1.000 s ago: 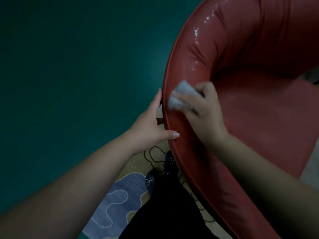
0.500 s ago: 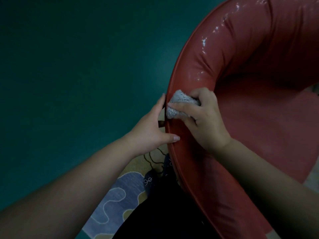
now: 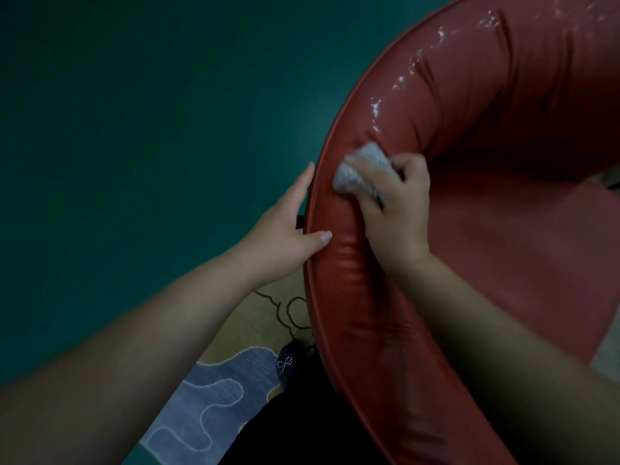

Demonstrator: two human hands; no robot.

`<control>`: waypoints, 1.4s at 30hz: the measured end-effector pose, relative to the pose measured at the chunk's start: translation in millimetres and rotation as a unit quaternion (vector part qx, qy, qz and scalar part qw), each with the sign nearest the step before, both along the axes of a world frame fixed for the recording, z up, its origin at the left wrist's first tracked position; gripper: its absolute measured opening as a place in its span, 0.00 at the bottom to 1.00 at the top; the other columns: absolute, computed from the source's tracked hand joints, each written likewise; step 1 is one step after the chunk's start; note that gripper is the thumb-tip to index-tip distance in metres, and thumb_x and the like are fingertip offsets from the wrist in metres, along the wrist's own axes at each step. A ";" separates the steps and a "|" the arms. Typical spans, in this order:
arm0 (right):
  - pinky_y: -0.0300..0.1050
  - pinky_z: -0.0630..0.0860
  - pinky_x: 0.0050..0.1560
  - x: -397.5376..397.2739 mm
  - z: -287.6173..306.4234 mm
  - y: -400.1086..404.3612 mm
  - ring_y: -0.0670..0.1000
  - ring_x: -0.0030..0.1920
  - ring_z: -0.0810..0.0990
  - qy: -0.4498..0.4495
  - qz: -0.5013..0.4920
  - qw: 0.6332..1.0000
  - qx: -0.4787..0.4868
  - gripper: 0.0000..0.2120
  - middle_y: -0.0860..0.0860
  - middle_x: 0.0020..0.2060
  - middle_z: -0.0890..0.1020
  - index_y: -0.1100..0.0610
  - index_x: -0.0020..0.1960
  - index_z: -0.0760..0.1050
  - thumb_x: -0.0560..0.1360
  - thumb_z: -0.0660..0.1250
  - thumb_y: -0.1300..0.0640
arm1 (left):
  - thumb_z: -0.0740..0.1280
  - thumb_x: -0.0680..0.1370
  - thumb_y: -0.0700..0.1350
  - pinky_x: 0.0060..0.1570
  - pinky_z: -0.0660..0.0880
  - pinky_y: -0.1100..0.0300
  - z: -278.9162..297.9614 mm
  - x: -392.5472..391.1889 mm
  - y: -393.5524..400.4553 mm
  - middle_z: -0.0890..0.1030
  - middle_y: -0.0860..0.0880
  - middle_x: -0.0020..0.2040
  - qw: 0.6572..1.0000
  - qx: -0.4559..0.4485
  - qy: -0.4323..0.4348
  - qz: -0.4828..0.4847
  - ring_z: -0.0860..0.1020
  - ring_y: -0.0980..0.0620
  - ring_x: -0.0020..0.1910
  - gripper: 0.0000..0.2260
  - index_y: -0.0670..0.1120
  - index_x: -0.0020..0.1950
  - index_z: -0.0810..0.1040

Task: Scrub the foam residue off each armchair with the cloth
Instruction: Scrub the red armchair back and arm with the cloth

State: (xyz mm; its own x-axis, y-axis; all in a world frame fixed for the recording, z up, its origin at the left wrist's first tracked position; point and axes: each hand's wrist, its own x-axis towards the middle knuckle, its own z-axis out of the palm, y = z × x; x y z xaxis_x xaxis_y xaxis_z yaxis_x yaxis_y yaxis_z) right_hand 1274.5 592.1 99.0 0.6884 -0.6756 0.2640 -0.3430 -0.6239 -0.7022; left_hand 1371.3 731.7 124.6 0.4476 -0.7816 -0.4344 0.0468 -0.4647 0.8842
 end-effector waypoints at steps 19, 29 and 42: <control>0.40 0.71 0.56 23.8 -3.9 -19.5 0.52 0.50 0.72 -0.058 -0.132 0.988 0.062 0.18 0.53 0.48 0.67 0.49 0.61 0.78 0.72 0.71 0.61 | 0.54 0.83 0.40 0.65 0.54 0.77 -9.3 40.9 -81.7 0.63 0.52 0.75 0.995 -0.035 -0.088 0.031 0.61 0.65 0.69 0.21 0.45 0.77 0.58; 0.53 0.72 0.55 70.8 12.0 -54.2 0.60 0.48 0.73 -0.003 -0.184 0.983 -0.016 0.17 0.58 0.47 0.72 0.50 0.57 0.81 0.70 0.70 0.63 | 0.53 0.84 0.39 0.67 0.58 0.74 -8.2 84.8 -104.2 0.65 0.52 0.72 0.996 -0.063 -0.042 -0.041 0.63 0.65 0.68 0.19 0.44 0.76 0.61; 0.56 0.71 0.57 98.2 18.5 -96.2 0.60 0.50 0.73 -0.013 -0.268 0.963 0.016 0.16 0.54 0.47 0.68 0.52 0.58 0.81 0.71 0.70 0.61 | 0.53 0.84 0.39 0.71 0.59 0.67 -12.1 110.1 -137.6 0.66 0.53 0.73 0.990 -0.066 0.016 -0.122 0.64 0.63 0.71 0.21 0.47 0.77 0.60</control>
